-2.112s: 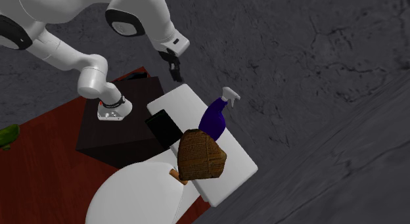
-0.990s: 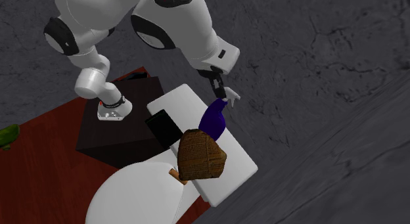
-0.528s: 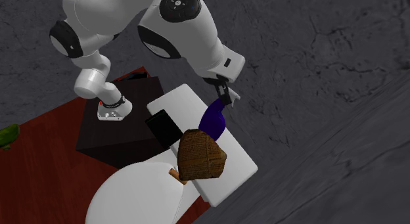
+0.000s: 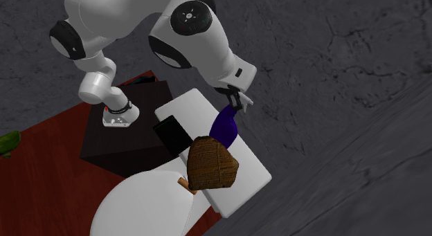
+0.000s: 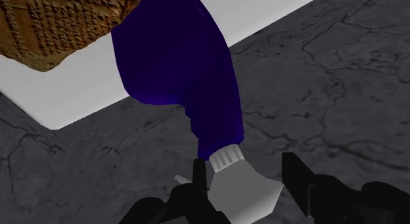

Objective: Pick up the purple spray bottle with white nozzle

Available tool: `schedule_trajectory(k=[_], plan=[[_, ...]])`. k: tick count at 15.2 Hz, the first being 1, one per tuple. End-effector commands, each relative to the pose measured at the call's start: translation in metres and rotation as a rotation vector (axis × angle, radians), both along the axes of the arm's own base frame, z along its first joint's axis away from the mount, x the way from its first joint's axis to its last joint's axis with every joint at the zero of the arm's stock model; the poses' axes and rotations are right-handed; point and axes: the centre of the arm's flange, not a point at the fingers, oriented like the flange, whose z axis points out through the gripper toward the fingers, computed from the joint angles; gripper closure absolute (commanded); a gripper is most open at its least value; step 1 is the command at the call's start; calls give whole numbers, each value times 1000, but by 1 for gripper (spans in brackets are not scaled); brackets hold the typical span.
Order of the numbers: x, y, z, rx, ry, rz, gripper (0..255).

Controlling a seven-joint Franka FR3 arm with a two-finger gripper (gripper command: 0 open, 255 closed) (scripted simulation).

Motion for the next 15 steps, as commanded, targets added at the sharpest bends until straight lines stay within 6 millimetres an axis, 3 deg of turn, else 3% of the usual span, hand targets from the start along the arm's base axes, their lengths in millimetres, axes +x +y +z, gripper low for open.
schedule_trajectory(k=[1,6,15], plan=[[0,0,-1,0,1,0,255],[0,0,0,0,1,0,255],[0,0,47,0,1,0,255]])
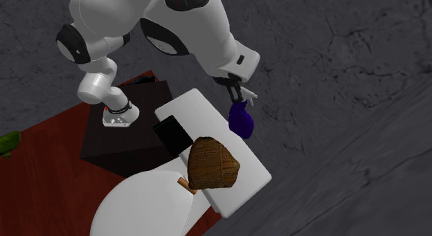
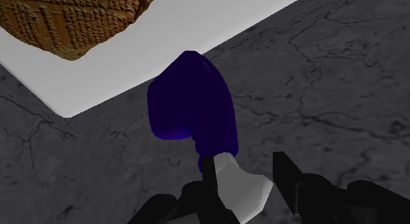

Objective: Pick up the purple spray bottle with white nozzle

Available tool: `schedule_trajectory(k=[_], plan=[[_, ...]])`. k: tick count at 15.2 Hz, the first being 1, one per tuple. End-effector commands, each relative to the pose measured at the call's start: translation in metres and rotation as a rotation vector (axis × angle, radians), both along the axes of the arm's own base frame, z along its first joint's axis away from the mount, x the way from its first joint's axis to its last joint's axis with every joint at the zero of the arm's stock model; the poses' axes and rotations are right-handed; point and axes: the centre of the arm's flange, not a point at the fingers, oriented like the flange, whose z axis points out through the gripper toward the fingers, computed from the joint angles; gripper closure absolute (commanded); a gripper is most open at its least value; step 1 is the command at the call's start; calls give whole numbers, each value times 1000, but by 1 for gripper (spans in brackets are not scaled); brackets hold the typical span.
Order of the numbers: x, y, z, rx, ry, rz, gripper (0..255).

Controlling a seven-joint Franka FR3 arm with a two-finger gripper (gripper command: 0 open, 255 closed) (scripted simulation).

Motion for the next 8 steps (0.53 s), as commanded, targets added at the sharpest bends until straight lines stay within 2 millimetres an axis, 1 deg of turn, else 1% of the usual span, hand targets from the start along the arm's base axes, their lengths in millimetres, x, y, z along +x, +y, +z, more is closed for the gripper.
schedule_trajectory(k=[1,6,8], plan=[[1,2,12,0,-4,5,255],[1,2,39,0,-4,5,255],[1,2,40,0,-4,5,255]])
